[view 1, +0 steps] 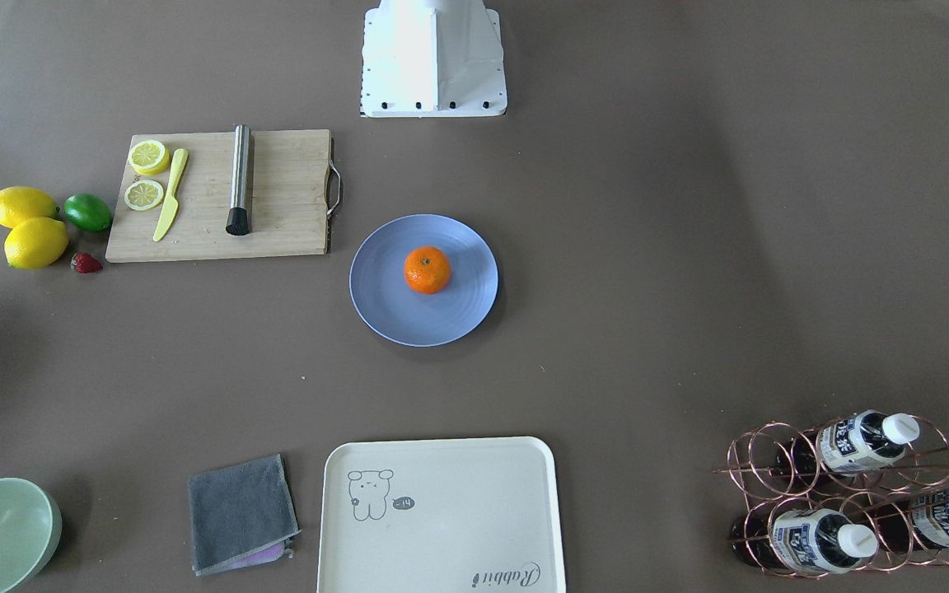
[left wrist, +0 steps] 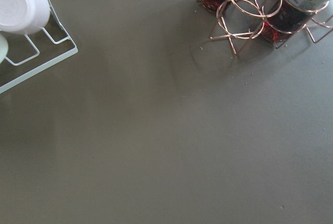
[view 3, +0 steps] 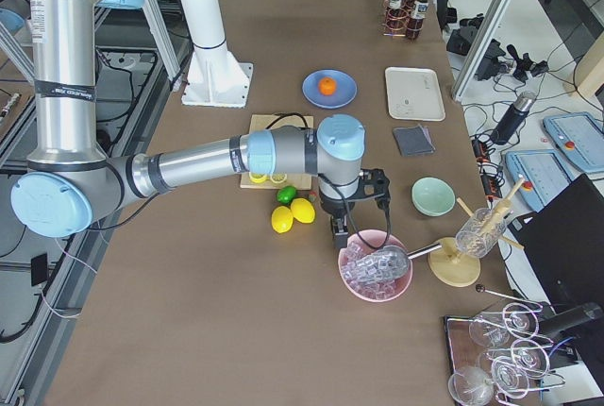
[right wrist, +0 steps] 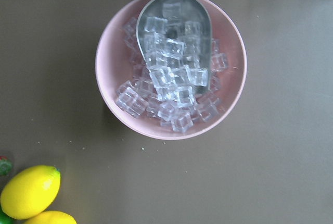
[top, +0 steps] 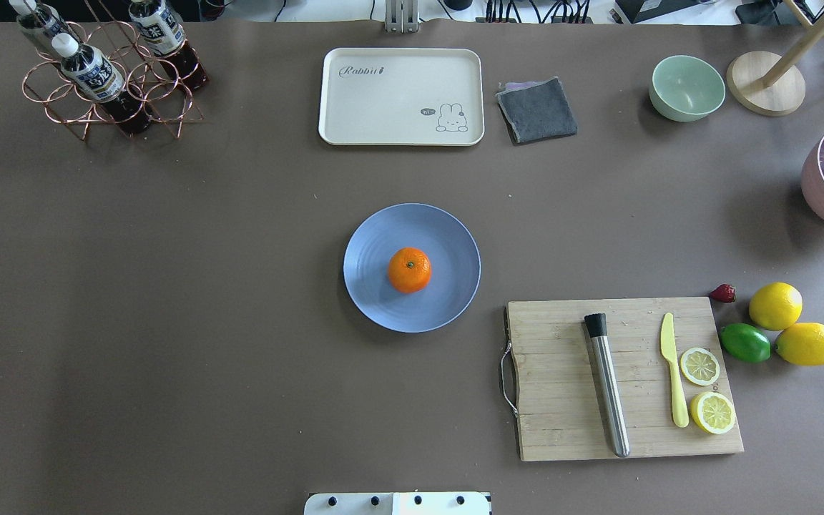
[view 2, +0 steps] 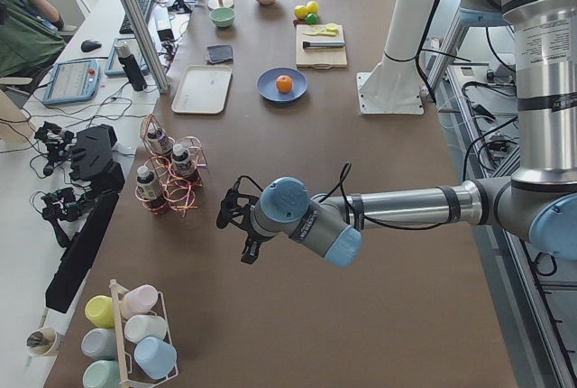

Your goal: Pick orange to plate

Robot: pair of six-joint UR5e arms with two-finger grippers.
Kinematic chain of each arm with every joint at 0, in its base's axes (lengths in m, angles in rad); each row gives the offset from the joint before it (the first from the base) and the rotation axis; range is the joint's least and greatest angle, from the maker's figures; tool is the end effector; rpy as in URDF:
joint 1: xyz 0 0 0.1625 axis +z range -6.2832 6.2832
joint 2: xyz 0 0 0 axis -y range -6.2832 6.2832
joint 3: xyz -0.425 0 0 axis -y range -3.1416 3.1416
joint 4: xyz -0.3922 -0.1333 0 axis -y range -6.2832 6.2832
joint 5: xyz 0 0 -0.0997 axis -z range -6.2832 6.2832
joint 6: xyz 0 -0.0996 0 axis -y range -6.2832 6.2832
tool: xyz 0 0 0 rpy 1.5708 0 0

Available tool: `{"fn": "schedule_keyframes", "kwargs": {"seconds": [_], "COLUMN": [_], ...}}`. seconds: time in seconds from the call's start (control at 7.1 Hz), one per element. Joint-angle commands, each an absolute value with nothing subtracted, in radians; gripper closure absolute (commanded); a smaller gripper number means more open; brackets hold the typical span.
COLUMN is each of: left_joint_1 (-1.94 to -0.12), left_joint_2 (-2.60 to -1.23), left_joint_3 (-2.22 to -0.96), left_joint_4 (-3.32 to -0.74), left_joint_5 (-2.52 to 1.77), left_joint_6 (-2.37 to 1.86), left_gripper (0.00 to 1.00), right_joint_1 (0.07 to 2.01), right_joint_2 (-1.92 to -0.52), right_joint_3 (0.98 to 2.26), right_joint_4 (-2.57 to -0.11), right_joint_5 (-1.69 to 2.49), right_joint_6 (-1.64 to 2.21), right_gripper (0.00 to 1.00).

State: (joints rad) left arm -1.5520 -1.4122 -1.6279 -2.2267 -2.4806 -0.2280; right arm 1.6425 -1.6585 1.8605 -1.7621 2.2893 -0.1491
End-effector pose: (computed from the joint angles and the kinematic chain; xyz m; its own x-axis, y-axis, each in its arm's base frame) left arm -0.0464 -0.4410 0.6214 0.5939 0.2238 -0.7728 0.1214 0.9246 0.3611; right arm 0.0996 -0.4415 0.5811 0.7537 -0.1018 0.6493 0.0408 0.9933 0.1084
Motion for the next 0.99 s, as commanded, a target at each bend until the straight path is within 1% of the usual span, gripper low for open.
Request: {"fn": "schedule_keyframes", "kwargs": {"seconds": [0.0,0.28,0.56,0.85], "left_joint_1": [-1.529,-1.563,-1.588,-1.592], "left_joint_2": [-1.433,-1.434,-1.419,-1.385], "left_joint_3": [-1.711,-1.874,-1.871,-1.867], "left_joint_4": [-2.045,-1.761,-1.738,-1.738], "left_joint_5": [-2.479,-2.442,-2.334,-2.276], "left_joint_6": [-0.125,0.016,0.106,0.106], "left_gripper": [0.02,0.02,0.02,0.02], "right_joint_1": [1.742,1.744,1.743,1.738], "right_joint_2": [-1.747,-1.75,-1.732,-1.724], "right_joint_3": [1.844,1.842,1.801,1.799], "right_joint_4": [-1.759,-1.763,-1.759,-1.758], "right_joint_5": [2.29,2.29,2.308,2.319], "right_joint_6": [-0.198,-0.178,-0.161,-0.118], "right_gripper": [0.0,0.0,0.0,0.0]}}
